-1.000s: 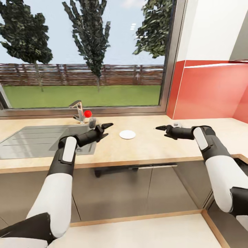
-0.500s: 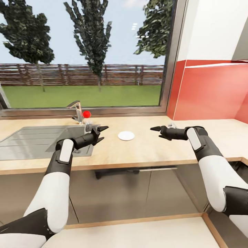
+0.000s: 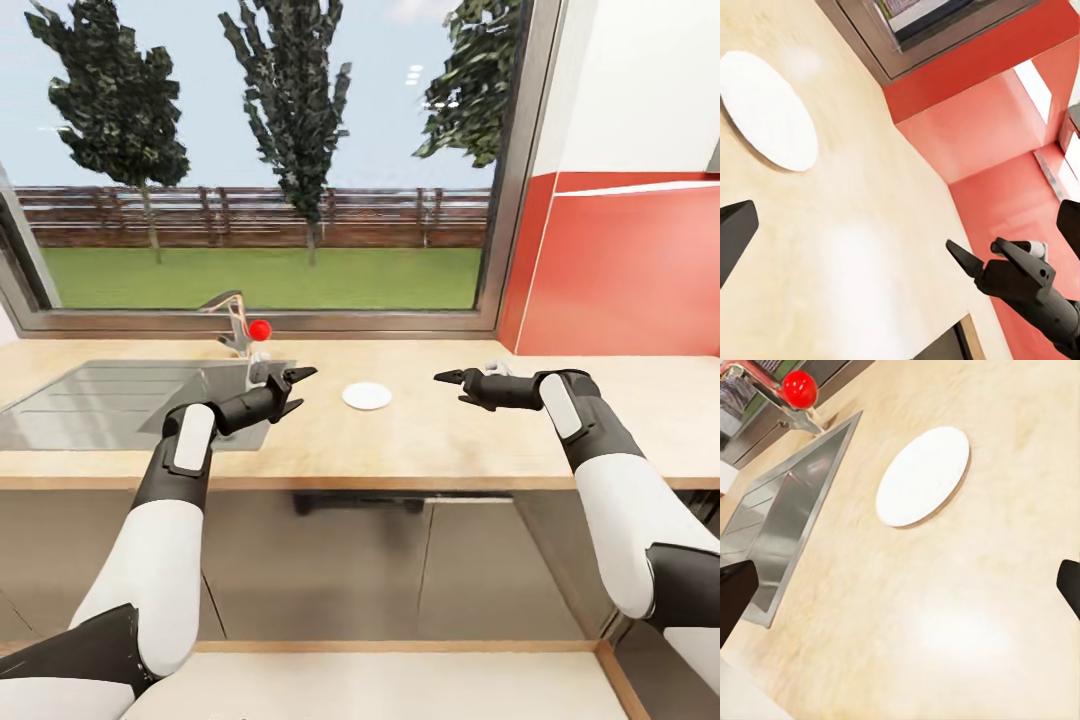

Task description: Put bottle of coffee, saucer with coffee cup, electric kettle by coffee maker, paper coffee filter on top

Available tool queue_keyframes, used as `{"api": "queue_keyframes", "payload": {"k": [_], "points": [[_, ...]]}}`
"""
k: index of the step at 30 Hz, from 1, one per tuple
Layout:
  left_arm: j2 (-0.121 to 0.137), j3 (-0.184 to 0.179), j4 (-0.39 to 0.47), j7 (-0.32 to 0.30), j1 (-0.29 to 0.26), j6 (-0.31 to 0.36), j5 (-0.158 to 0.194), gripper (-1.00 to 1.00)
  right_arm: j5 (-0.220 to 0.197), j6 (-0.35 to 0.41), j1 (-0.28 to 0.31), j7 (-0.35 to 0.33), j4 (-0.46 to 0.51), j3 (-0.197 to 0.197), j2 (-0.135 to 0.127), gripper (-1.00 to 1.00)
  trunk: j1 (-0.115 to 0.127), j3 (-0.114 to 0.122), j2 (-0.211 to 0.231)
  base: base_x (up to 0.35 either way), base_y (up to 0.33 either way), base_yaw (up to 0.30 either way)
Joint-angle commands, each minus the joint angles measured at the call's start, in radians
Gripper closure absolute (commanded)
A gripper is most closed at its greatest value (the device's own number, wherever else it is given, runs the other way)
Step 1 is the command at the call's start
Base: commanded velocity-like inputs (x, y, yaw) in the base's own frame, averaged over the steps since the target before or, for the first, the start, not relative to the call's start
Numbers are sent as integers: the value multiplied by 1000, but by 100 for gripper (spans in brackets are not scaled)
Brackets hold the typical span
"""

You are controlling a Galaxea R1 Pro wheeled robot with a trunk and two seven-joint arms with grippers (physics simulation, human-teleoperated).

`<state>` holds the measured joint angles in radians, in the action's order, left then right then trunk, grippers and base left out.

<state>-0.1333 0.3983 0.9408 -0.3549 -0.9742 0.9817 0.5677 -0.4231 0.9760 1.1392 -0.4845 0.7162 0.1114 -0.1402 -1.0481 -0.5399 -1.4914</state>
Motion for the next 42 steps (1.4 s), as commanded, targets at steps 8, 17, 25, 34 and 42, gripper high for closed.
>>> {"api": "queue_keyframes", "payload": {"k": [8, 17, 25, 34, 42], "points": [[-4, 4, 1, -7, -2, 6, -6, -100, 7, 3, 1, -7, -16, 2, 7, -100, 0, -1, -1, 0, -224, 78], [-5, 4, 0, -8, -2, 6, -6, -100, 7, 3, 1, -6, -30, 2, 11, -100, 0, -1, -1, 67, -89, 185], [-5, 5, -1, -10, -2, 6, -6, -100, 6, -60, 1, -6, -102, 2, 17, -100, 0, -1, -1, 171, -34, 24], [-5, 4, -2, -11, -1, 6, -7, -100, 6, -76, 1, -6, -130, 2, 18, -100, 0, -1, -1, 191, -2, 1], [-5, 2, -69, -12, -1, 4, -7, -100, 7, -78, 1, -6, -134, 2, 36, -100, 0, -1, -1, 145, -41, 0]]}}
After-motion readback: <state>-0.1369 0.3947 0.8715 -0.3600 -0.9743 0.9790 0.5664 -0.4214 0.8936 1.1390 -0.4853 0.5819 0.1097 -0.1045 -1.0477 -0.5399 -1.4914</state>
